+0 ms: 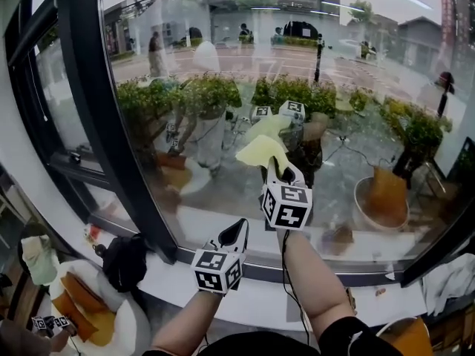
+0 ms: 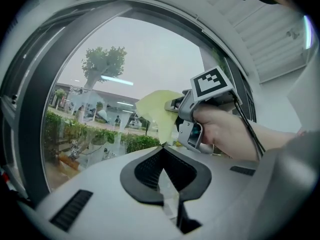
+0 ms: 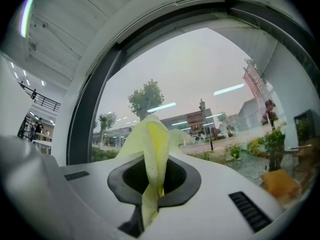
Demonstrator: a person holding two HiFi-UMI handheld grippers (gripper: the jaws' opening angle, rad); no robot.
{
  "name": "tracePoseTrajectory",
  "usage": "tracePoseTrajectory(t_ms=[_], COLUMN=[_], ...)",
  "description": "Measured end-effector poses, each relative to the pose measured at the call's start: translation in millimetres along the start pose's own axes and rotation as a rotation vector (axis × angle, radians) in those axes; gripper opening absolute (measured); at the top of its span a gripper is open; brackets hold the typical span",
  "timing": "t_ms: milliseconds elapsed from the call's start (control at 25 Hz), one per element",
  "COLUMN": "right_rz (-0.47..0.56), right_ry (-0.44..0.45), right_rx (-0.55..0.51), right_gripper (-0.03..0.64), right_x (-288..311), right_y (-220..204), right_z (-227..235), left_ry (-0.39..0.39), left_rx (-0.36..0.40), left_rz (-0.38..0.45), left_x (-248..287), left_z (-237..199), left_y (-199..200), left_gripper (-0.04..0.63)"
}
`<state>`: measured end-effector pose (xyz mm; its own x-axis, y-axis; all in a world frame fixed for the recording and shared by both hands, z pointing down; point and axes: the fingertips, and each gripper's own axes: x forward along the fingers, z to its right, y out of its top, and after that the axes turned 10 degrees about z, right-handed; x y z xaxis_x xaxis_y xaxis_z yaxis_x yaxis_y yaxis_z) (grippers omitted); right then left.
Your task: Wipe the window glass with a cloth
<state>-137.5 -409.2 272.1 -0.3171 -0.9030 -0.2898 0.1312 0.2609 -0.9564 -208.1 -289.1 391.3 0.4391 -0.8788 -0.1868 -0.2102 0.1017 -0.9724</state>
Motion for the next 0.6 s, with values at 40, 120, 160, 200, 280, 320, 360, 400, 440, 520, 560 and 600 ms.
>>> tracePoseTrajectory(t_ms=[40, 120, 160, 200, 280, 320, 360, 400, 440, 520, 560, 600], right_rz=[-0.002, -0.003, -0.003, -0.004, -0.005, -0.005, -0.005, -0.004, -0.005, -0.007, -0.008, -0.009], right_ry=[-0.004, -0.01, -0.011, -0.01, -0.005, -0.002, 0.001, 0.003, 0.005, 0.007, 0.007, 0.006], right_rx=[0.002, 0.01, 0.015, 0.019, 0.022, 0.021, 0.02, 0.02, 0.019, 0.019, 0.019, 0.019], right_gripper=[0.032, 0.032, 0.032, 0.032, 0.032, 0.032, 0.032, 0.032, 0.032, 0.032, 0.032, 0.032], right_x=[2.7, 7.9, 10.5, 12.9, 17.2, 19.3, 21.5, 23.5, 25.4, 28.2, 29.3, 30.2], right_y=[-0.4, -1.3, -1.9, -2.4, -2.5, -2.0, -1.6, -1.6, -1.9, -3.2, -3.8, -4.4], right_z=[2.0, 5.3, 5.6, 4.8, 1.4, -0.7, -2.7, -4.5, -6.0, -7.4, -7.7, -7.9], left_ry=[0.0, 0.001, 0.003, 0.005, 0.008, 0.009, 0.011, 0.014, 0.016, 0.019, 0.021, 0.023], left_rx=[0.002, 0.003, 0.002, -0.001, -0.004, -0.005, -0.005, -0.005, -0.006, -0.007, -0.007, -0.009], left_rz=[0.002, 0.003, 0.003, 0.002, -0.001, -0.001, 0.0, 0.001, 0.001, 0.0, -0.001, -0.003], left_x=[0.9, 2.6, 2.9, 3.1, 3.3, 3.5, 3.8, 3.9, 3.8, 3.3, 2.7, 1.9], left_z=[-0.3, -1.6, -3.0, -4.7, -8.3, -10.0, -11.8, -13.6, -15.3, -17.8, -19.0, -20.3], left_y=[0.3, -0.8, -2.1, -3.6, -5.7, -5.8, -5.5, -5.1, -5.1, -6.3, -7.3, -8.5], left_gripper=[0.006, 0.006, 0.006, 0.006, 0.006, 0.006, 0.006, 0.006, 0.006, 0.006, 0.006, 0.006])
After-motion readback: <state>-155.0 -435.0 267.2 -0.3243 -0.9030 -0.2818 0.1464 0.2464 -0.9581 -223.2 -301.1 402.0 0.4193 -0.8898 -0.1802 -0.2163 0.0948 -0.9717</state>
